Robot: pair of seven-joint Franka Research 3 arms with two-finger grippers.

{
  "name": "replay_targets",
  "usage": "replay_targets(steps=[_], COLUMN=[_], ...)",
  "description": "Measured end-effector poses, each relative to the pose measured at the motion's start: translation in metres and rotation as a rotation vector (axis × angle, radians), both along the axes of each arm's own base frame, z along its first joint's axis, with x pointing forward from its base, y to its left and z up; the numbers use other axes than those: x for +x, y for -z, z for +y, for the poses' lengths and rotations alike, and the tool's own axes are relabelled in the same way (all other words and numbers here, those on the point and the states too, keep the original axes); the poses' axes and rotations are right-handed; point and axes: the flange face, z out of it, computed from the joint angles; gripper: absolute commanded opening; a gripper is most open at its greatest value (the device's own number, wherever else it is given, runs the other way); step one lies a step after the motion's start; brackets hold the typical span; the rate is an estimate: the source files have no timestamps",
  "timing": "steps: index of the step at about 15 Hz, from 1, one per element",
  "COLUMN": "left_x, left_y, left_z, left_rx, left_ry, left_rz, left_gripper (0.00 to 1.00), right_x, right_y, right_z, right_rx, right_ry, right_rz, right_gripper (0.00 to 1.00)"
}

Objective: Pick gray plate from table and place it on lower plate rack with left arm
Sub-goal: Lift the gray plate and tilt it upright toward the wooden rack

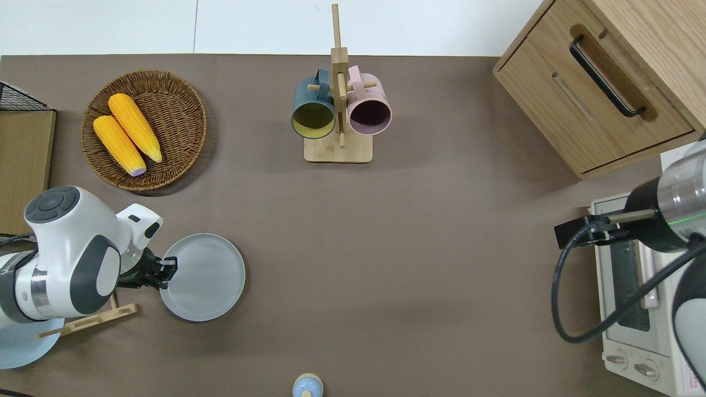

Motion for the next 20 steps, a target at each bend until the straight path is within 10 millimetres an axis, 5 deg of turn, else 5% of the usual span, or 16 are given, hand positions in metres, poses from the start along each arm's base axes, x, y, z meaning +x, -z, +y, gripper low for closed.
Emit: replay_targets(steps=[12, 20], left_x=[0.019, 0.026], left_y=[-0.069, -0.133], left_z=[0.001, 0.009], left_rx=[-0.012, -0.01], left_ry=[-0.005, -0.032], left_rz=[0.067, 0.008], left_gripper=[0.0, 0.0], right_x=[0.0, 0.0], right_y=[0.0, 0.0], right_z=[0.0, 0.0], right_rx=[0.0, 0.0], right_ry=[0.0, 0.0], right_rz=[0.0, 0.0], right_gripper=[0.987, 0.99])
